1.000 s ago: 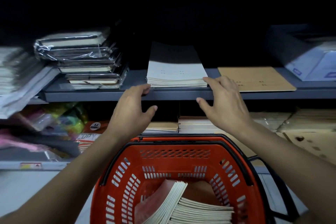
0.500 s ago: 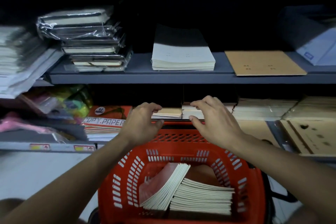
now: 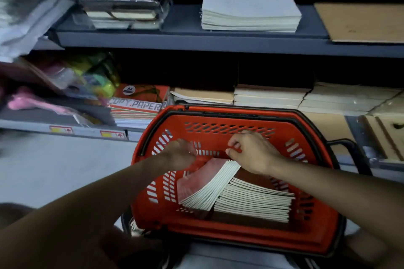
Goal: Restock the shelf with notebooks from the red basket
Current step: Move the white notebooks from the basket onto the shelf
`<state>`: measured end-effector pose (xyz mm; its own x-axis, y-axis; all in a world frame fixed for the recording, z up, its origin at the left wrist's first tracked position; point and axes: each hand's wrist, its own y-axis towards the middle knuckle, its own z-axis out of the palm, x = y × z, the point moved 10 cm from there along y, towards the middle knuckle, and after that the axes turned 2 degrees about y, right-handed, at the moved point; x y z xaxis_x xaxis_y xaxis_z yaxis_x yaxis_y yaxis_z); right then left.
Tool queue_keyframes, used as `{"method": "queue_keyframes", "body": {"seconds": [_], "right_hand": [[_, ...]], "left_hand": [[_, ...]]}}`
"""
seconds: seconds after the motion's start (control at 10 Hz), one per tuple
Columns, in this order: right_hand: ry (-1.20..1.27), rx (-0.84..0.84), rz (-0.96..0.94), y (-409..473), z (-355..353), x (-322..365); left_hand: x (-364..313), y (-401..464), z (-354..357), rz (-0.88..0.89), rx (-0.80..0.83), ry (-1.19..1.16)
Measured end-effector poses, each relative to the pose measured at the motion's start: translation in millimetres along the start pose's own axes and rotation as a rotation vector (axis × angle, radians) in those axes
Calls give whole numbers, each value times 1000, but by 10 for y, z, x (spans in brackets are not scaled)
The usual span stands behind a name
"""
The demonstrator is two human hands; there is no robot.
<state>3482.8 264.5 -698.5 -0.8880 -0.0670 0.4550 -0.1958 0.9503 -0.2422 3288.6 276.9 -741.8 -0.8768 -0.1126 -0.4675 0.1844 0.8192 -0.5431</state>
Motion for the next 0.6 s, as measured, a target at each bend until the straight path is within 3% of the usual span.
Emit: {"method": "queue_keyframes", "body": {"seconds": [0.1,0.2,0.3,0.6], "right_hand": [[-1,79,53,14,246,-83],[5,126,111,53,407,-134],[-16,151,141,119,484,-143],[-19,219,266,195,674,-220]], "left_hand": [[167,-32,272,-30,109,112],[522,-6,512,-170,220,187],[779,-78,659,-298,249,138],[1061,-194,895,-584,186,-309]]}}
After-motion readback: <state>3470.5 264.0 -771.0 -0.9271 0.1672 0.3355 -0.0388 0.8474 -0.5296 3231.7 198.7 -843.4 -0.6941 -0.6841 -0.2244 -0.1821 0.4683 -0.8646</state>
